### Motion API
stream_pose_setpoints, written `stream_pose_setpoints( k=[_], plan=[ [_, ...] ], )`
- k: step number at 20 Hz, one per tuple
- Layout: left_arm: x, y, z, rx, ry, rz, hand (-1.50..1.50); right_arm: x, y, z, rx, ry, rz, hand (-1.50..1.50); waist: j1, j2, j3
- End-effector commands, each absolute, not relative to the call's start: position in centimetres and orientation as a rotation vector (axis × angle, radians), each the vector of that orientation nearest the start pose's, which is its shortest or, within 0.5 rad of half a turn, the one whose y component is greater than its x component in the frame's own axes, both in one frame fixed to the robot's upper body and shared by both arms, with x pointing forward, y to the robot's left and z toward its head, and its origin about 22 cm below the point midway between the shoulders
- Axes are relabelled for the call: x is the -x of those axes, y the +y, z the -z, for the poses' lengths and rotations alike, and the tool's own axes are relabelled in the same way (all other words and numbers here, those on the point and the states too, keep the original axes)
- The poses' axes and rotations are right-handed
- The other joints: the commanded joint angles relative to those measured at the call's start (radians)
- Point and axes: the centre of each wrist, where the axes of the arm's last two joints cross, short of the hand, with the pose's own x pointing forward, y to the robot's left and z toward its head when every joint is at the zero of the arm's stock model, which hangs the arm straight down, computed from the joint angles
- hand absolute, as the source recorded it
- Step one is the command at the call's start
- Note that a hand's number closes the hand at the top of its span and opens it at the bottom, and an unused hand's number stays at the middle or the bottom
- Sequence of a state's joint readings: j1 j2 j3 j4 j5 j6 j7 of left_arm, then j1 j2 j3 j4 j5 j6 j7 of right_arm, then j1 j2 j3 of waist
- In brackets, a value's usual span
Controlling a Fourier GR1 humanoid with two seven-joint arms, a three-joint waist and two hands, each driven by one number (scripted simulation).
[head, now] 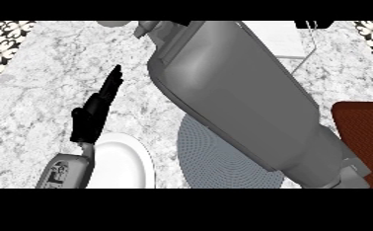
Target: Pick the cupcake from the placemat and place it in the tiered shelf
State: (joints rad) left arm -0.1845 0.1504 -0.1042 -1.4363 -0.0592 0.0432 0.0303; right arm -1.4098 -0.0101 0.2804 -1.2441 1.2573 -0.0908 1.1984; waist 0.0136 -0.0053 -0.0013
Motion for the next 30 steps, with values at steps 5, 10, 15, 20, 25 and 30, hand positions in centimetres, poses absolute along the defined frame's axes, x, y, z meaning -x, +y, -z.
stream_pose_setpoints(
  k=[5, 10, 15, 20, 25, 30],
  plan=[
    [-27.6, 22.8, -1.5, -0.092, -1.58, 0.254, 0.0, -34.3, 1.5, -33.8, 1.511, -1.561, -0.186, 1.5, -0.003, 0.003, 0.001],
    [-28.6, 21.8, -0.4, -0.088, -1.586, 0.273, 0.0, -37.7, 0.2, -32.6, 1.571, -1.56, -0.189, 1.5, -0.002, 0.011, 0.0],
    [-28.2, 22.3, -3.3, -0.103, -1.586, 0.296, 0.0, -39.8, -0.9, -30.5, 1.598, -1.616, -0.276, 1.5, 0.007, 0.008, 0.001],
    [-28.5, 22.3, -2.0, -0.092, -1.593, 0.283, 0.0, -39.6, -2.8, -31.3, 1.394, -1.766, 0.041, 1.5, 0.007, 0.015, 0.003],
    [-27.5, 22.1, -1.9, -0.092, -1.575, 0.269, 0.0, -41.6, -5.3, -28.0, 1.342, -1.779, 0.045, 1.5, 0.008, 0.009, 0.002],
    [-28.3, 21.1, -2.3, -0.117, -1.588, 0.278, 0.0, -42.9, -6.1, -26.8, 1.348, -1.799, 0.05, 1.5, 0.004, 0.01, 0.001]
  ],
)
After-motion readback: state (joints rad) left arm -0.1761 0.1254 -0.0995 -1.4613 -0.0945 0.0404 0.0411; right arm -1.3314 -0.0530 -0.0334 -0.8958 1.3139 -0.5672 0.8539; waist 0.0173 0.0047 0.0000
